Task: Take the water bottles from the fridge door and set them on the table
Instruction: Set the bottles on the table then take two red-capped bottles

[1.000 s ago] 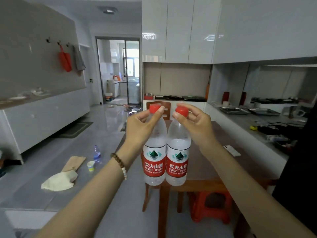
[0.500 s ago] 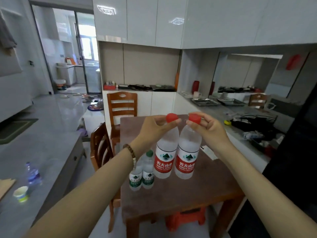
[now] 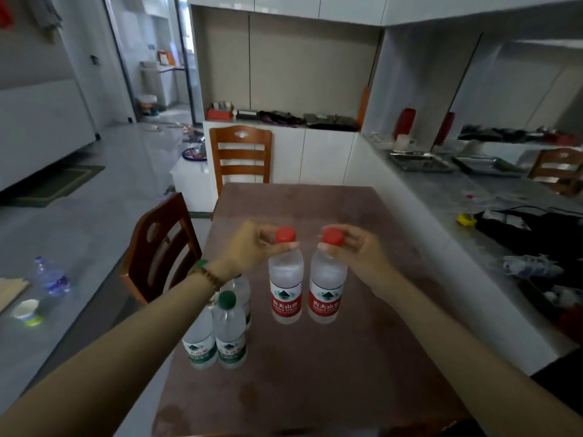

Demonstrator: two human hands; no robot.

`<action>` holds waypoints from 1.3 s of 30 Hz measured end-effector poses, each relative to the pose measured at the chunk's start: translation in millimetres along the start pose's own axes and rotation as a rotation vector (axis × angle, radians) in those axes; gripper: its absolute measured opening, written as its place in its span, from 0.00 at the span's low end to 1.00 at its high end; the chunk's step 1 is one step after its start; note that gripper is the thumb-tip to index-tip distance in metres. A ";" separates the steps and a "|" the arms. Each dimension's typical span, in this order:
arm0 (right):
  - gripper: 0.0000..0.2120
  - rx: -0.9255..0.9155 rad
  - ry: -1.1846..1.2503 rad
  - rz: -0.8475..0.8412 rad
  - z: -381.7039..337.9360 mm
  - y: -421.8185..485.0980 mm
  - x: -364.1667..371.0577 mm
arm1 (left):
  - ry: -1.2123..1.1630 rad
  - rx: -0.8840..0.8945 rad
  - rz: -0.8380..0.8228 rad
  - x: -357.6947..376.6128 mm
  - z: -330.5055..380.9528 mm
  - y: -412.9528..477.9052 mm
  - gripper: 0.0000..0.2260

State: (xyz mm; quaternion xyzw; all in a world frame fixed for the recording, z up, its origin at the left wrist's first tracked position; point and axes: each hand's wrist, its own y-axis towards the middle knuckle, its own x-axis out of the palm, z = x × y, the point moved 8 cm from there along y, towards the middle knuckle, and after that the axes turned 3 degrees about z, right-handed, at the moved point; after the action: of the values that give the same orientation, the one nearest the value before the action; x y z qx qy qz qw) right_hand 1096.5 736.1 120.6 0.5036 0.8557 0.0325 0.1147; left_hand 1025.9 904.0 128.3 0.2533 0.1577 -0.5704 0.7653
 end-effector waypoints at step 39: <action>0.17 0.249 -0.026 -0.153 157.2 62.5 65.1 | 0.371 0.014 -0.211 29.6 -133.5 37.4 0.20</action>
State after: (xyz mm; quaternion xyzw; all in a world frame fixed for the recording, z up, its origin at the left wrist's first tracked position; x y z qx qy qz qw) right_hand 1155.6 813.9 -32.1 0.4475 0.8875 -0.0893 0.0645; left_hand 1076.8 964.5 10.6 0.3413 0.3173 -0.5920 0.6575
